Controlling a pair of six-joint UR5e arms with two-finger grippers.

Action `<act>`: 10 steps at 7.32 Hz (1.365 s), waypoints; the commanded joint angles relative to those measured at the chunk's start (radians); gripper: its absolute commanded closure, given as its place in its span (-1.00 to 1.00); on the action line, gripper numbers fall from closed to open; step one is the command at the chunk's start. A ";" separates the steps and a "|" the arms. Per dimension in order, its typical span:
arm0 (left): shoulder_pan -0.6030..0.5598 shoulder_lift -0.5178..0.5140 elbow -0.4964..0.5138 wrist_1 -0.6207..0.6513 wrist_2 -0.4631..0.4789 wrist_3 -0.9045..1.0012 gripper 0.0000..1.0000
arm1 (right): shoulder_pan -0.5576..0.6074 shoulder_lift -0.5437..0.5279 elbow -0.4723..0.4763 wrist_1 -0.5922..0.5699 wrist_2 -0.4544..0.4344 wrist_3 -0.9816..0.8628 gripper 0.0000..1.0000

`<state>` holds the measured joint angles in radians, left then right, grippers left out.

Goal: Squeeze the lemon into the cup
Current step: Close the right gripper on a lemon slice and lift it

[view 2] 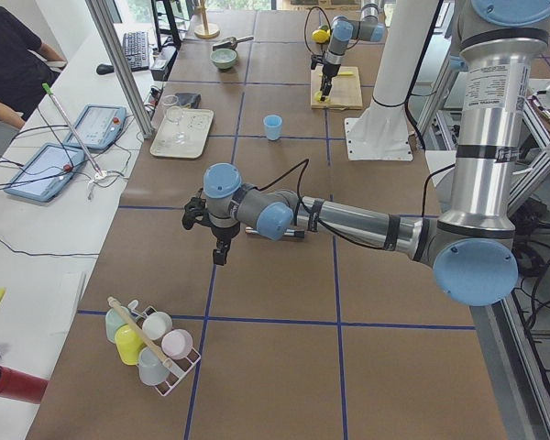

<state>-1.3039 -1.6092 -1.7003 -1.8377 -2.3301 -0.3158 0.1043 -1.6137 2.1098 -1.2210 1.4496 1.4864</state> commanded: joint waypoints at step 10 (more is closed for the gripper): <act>0.000 0.000 -0.006 0.002 0.002 0.000 -1.00 | 0.015 -0.006 0.053 0.000 0.003 0.000 -0.04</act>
<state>-1.3039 -1.6091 -1.7063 -1.8362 -2.3286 -0.3160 0.1175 -1.6195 2.1466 -1.2209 1.4515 1.4864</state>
